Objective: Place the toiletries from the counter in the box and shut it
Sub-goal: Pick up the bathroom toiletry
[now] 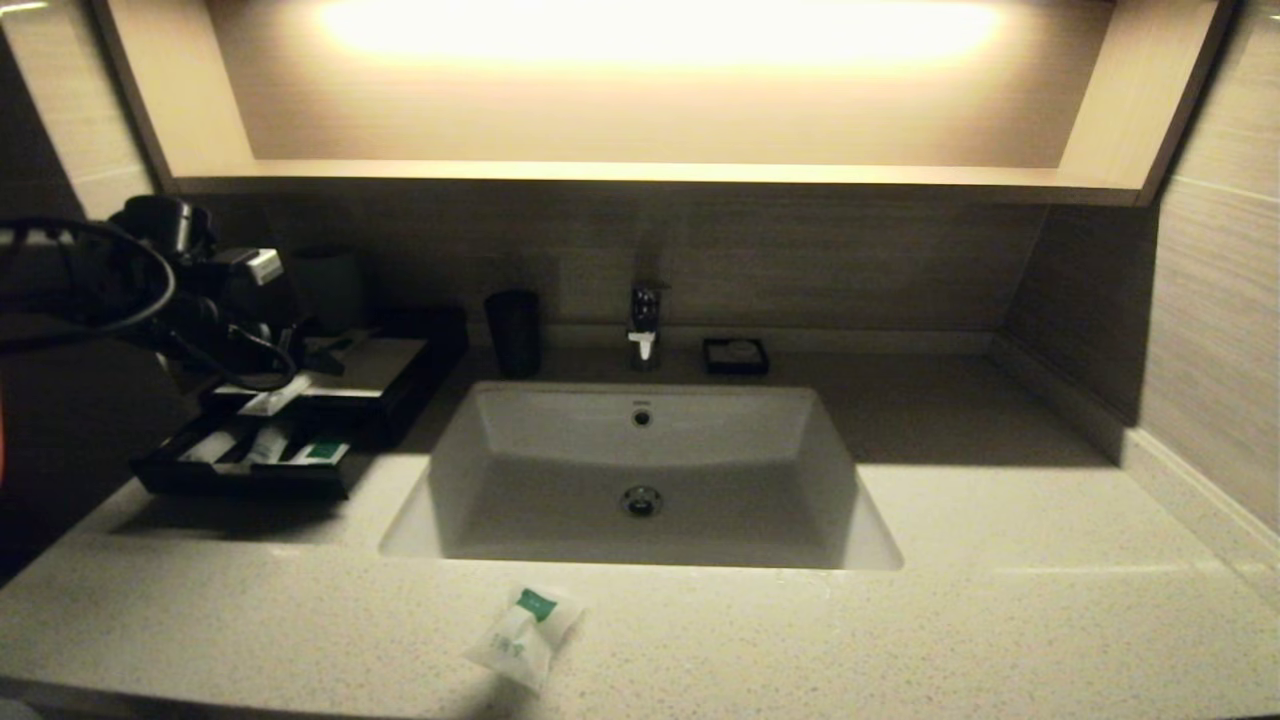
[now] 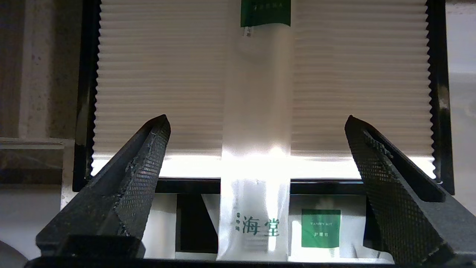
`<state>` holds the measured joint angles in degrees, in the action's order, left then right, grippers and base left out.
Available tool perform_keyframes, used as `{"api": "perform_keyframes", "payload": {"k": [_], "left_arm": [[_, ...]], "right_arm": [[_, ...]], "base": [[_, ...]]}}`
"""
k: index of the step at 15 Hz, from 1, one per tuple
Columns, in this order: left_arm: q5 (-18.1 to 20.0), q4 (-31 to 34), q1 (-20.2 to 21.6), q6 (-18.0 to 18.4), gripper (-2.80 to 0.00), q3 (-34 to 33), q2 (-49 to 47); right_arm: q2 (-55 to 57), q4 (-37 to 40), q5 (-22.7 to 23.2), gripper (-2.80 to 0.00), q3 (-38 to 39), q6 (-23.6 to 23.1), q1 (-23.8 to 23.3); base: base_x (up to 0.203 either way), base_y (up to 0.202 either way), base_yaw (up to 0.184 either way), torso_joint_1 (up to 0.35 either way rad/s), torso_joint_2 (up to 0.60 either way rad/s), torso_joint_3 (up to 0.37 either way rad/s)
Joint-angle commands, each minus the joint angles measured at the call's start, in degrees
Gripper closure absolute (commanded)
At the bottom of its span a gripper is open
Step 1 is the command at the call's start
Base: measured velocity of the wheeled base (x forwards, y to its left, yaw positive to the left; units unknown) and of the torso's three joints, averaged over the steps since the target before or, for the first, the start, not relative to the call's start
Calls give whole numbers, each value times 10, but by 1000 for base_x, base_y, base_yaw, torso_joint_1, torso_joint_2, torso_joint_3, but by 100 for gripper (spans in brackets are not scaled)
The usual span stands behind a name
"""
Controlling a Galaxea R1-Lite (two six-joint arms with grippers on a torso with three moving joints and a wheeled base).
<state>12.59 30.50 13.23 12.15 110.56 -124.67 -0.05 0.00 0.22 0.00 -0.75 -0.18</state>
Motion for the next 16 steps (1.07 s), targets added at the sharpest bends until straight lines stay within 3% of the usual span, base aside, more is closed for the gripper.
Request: {"api": "perform_keyframes", "payload": {"k": [1,15,16], "left_arm": [[1,2,0,1,-280,0,-5],[11,1,5,-4,-280,0,-11],[11,1,5,-5,0,-1,-11]], "right_arm": [[0,0,0,0,1,0,0],[0,0,0,0,1,0,0],[0,0,0,0,1,0,0]], "base": [[0,0,0,0,0,0],[0,0,0,0,0,0],[0,0,0,0,0,0]]}}
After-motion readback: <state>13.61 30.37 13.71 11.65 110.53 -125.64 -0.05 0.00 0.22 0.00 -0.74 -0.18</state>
